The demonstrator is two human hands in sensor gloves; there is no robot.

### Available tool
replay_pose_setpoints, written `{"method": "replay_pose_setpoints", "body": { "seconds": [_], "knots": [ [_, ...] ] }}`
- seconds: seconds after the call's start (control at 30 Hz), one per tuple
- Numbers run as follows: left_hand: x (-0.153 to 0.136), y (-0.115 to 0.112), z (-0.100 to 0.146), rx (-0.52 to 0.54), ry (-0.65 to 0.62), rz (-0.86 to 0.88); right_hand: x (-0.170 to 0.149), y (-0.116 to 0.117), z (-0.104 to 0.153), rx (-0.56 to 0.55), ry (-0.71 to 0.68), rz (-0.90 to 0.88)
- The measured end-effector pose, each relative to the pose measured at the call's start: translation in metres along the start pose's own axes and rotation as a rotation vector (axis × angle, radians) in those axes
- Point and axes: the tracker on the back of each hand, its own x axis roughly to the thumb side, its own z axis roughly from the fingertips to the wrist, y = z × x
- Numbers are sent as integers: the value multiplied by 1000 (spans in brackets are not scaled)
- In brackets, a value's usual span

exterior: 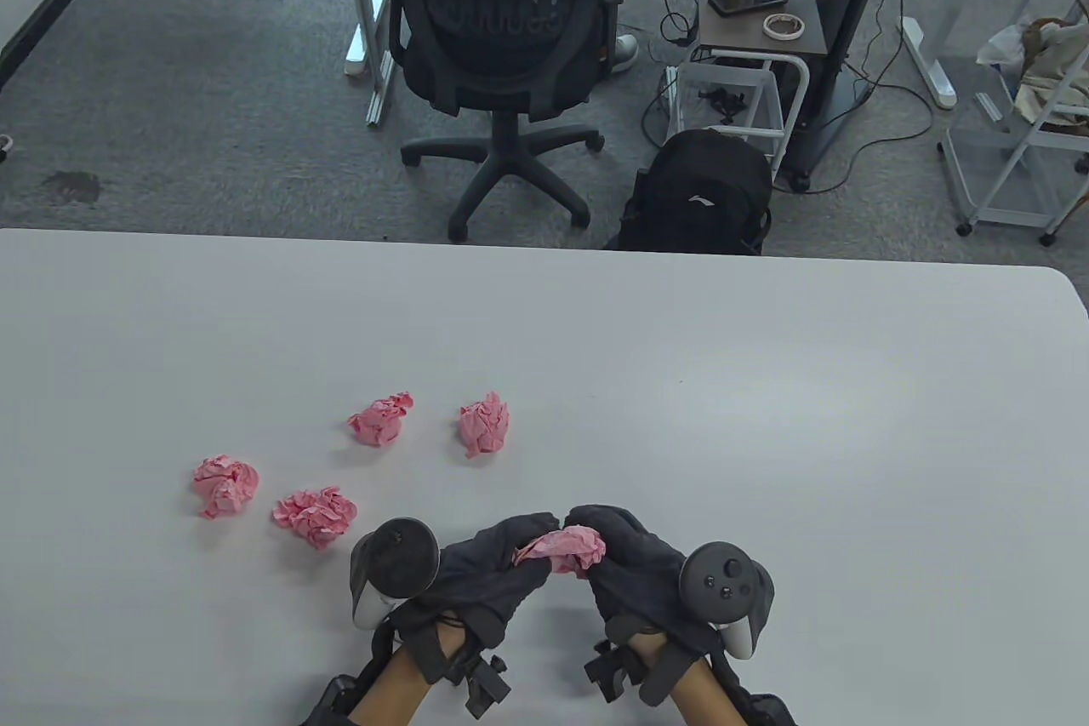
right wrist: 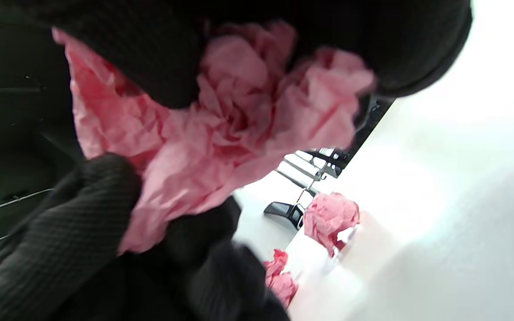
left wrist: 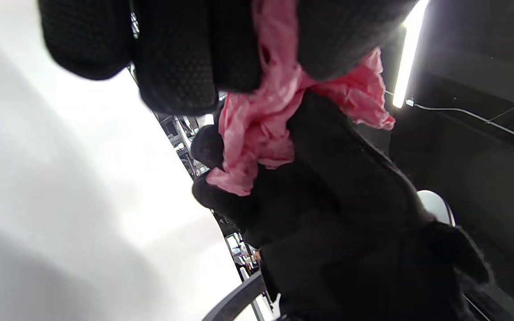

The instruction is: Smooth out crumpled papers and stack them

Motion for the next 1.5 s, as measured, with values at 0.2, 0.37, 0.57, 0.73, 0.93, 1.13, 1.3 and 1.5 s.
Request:
{"method": "replay_pose_setpoints", "body": {
  "seconds": [0.2, 0.37, 0.57, 0.73, 0.93, 1.13, 1.3, 1.5],
  "knots": [
    [-7, 8, 2, 48, 34, 2, 1, 1, -2, 31, -84, -103],
    [-11, 12, 5, 109, 55, 116, -3, 6, -6, 160, -93, -317],
    [-8, -6, -2, -106, -53, 546, -10, 0, -7, 100, -38, -318],
    [-6, -7, -3, -96, -20, 382, -6, -7, -6, 26, -78, -238],
    [-1, 7, 5, 114, 57, 26, -4, -1, -5, 54, -83, -274],
    [49, 9, 14, 266, -225, -575, -5, -18, -3, -112, -27, -9],
    [35, -10, 6, 52, -145, -398, 2, -11, -4, -11, -112, -62],
    [24, -13, 4, -26, -50, -276, 0, 2, -5, 179, -104, -288]
  ]
}}
